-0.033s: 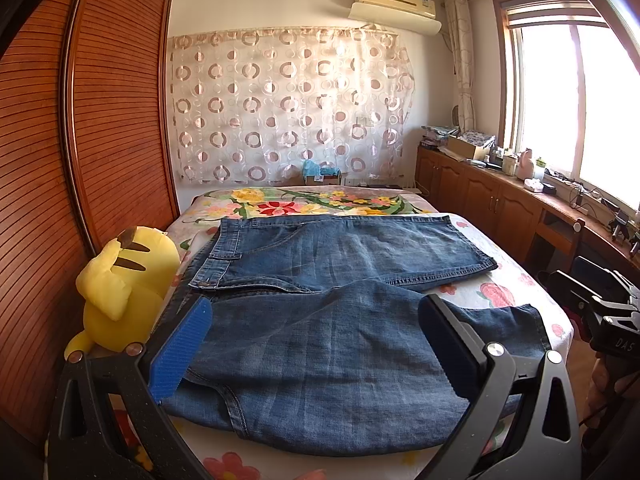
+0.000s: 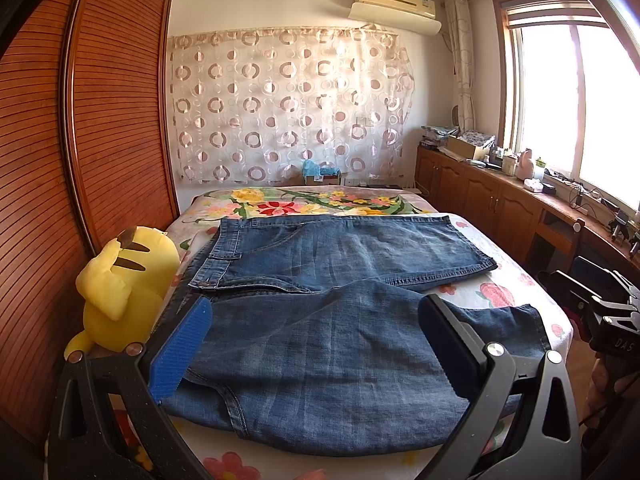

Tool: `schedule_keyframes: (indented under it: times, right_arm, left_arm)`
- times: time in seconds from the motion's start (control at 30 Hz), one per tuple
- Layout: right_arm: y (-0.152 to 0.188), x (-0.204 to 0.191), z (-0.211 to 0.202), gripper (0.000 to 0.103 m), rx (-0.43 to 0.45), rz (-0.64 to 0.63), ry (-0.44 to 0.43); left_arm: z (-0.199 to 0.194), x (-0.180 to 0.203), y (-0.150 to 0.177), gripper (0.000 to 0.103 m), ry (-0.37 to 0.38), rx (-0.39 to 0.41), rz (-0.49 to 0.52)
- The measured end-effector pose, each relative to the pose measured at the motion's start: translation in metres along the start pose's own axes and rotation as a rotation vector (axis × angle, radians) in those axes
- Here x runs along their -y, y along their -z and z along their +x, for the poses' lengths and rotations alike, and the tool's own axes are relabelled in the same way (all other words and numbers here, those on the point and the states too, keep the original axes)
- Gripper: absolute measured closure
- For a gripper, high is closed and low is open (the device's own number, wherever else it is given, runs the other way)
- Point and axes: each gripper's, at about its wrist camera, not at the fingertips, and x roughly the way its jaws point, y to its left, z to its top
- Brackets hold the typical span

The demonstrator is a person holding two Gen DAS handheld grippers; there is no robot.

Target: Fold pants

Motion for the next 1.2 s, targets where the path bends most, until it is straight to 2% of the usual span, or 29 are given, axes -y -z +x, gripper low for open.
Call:
schedule_keyframes:
  times: [1.2]
  right_arm:
    - [0.0016, -0.0036, 0.0004, 0.000, -0.006, -0.003, -0.010]
  left_arm:
    - [0.0002, -0.0005, 0.0013, 0.000, 0.000, -0.002, -0.003]
